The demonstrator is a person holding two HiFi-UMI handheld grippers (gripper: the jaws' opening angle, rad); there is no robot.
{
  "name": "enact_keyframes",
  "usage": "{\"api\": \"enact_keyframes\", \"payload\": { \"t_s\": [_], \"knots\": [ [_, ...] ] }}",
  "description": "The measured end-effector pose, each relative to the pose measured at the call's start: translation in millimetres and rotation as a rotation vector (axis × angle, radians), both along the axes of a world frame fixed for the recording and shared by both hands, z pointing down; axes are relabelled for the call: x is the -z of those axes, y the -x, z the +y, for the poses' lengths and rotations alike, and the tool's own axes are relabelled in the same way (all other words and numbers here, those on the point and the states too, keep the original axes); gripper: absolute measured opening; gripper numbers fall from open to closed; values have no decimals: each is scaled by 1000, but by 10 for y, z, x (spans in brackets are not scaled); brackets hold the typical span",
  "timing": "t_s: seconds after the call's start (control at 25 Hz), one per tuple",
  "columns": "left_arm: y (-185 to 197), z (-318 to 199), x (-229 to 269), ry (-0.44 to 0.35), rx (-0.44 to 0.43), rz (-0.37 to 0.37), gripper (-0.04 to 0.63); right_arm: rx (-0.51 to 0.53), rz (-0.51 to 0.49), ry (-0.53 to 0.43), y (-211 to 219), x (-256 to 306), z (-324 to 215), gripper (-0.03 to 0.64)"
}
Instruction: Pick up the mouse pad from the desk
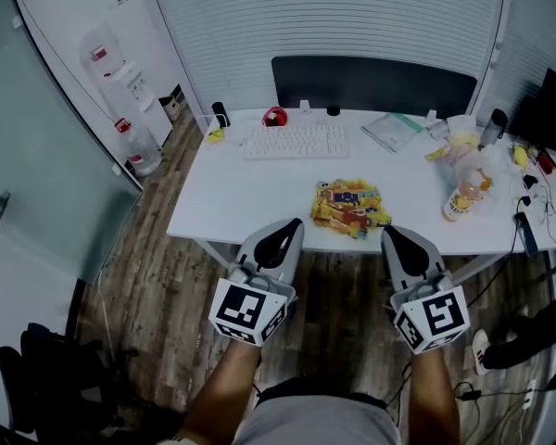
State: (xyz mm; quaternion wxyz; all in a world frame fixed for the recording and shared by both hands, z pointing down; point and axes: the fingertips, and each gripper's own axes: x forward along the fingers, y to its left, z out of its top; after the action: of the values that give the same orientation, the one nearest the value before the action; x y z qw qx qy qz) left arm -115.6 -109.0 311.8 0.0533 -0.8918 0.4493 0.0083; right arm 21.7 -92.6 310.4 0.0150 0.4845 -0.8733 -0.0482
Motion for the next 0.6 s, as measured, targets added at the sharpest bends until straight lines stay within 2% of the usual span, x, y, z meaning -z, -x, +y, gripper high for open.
{"api": "enact_keyframes", "payload": {
  "t_s": [0.6],
  "knots": [
    [301, -351, -136, 22, -31, 16, 15, -45, 14, 32, 202, -120, -322, 12]
  ]
}}
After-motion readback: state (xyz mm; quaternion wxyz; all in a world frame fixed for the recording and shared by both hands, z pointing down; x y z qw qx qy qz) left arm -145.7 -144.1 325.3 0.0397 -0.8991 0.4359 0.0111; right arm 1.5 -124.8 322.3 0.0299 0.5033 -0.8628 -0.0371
